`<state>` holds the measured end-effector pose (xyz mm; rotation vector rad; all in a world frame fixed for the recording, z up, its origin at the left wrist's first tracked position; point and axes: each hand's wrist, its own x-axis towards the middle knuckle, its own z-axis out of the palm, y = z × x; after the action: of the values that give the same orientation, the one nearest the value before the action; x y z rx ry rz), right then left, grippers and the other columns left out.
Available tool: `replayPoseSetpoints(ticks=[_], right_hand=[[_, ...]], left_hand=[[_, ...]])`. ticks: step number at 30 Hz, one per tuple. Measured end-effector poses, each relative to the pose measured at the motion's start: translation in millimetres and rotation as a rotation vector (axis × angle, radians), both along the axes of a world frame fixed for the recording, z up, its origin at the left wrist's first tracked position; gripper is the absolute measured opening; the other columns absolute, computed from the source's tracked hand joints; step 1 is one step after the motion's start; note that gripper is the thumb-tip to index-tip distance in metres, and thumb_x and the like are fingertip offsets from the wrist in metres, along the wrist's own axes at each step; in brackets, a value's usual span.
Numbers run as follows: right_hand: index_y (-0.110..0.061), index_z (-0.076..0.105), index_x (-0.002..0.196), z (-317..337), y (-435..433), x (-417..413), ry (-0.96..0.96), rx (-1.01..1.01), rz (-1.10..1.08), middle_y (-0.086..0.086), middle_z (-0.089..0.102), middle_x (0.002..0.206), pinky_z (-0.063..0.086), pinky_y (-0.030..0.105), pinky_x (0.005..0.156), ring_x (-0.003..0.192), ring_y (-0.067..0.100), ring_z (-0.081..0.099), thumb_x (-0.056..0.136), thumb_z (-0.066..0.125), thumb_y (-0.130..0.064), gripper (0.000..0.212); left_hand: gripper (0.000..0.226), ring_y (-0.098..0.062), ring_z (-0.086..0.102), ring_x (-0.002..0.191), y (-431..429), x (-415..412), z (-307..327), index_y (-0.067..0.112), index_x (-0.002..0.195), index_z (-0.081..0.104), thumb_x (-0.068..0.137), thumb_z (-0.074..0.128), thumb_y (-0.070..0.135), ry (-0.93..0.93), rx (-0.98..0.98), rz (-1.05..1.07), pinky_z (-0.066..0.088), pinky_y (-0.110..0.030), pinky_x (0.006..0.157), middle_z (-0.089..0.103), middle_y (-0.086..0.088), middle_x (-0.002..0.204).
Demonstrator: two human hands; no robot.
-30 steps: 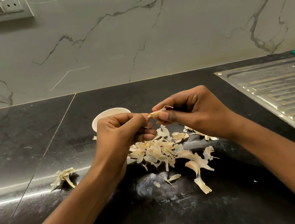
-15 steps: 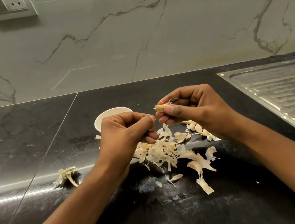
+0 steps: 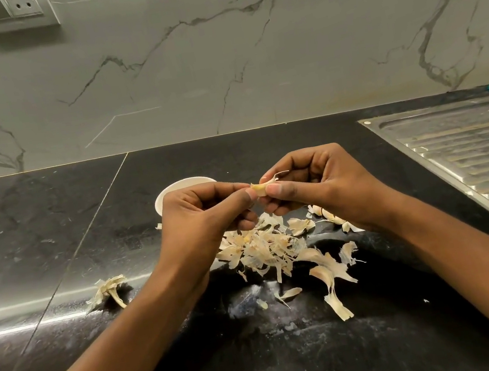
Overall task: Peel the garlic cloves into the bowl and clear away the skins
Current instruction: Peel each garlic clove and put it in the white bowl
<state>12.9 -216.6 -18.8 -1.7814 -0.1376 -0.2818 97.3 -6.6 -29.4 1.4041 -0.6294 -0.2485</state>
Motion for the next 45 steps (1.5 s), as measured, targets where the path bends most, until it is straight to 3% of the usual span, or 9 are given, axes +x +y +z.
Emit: replayPoseSetpoints(ticks=[7,12,16,29,45], right_hand=[[-0.006,0.074,0.121,-0.1,-3.8,-1.6,0.009,-0.091,-0.016,0.012,0.081,0.103,0.065,0.034,0.083,0.094,0.029,0.079,0.096,0.072,-0.006,0.025],[-0.006,0.078,0.114,0.9,-5.9,-0.8,-0.010,-0.155,-0.031,0.010,0.080,0.100,0.064,0.031,0.080,0.090,0.028,0.078,0.095,0.074,-0.013,0.021],[-0.007,0.078,0.112,1.8,-5.8,-1.5,-0.007,-0.129,-0.035,0.012,0.080,0.100,0.064,0.032,0.080,0.090,0.029,0.077,0.090,0.076,-0.021,0.026],[-0.009,0.077,0.116,-1.5,-0.7,2.5,0.035,-0.043,-0.078,0.010,0.081,0.098,0.064,0.029,0.077,0.086,0.023,0.078,0.092,0.076,-0.013,0.024],[-0.002,0.076,0.116,-1.6,3.1,2.5,0.121,0.072,0.004,0.015,0.079,0.095,0.061,0.025,0.073,0.082,0.023,0.074,0.096,0.071,-0.010,0.023]], left_hand=[[0.007,-0.029,0.073,0.064,-3.7,-4.1,-1.7,0.001,0.087,0.081,0.091,0.076,0.000,-0.166,0.088,0.018,0.065,-0.036,0.064,0.075,-0.015,0.071],[0.004,-0.029,0.075,0.067,-3.5,-7.6,-2.3,0.001,0.089,0.081,0.090,0.077,0.000,-0.144,0.120,-0.045,0.065,-0.034,0.066,0.077,-0.016,0.074],[0.005,-0.030,0.076,0.069,-3.2,-8.1,-0.6,0.003,0.090,0.081,0.086,0.081,0.001,-0.120,0.135,-0.064,0.065,-0.033,0.068,0.078,-0.015,0.076],[0.003,-0.026,0.077,0.067,-3.6,-6.2,-3.2,0.005,0.092,0.081,0.091,0.078,0.005,-0.199,0.179,0.004,0.065,-0.032,0.066,0.079,-0.010,0.075],[0.014,-0.019,0.065,0.053,-6.2,-7.4,-4.3,0.003,0.078,0.079,0.087,0.075,-0.006,-0.176,0.140,0.034,0.055,-0.030,0.053,0.071,-0.012,0.063]])
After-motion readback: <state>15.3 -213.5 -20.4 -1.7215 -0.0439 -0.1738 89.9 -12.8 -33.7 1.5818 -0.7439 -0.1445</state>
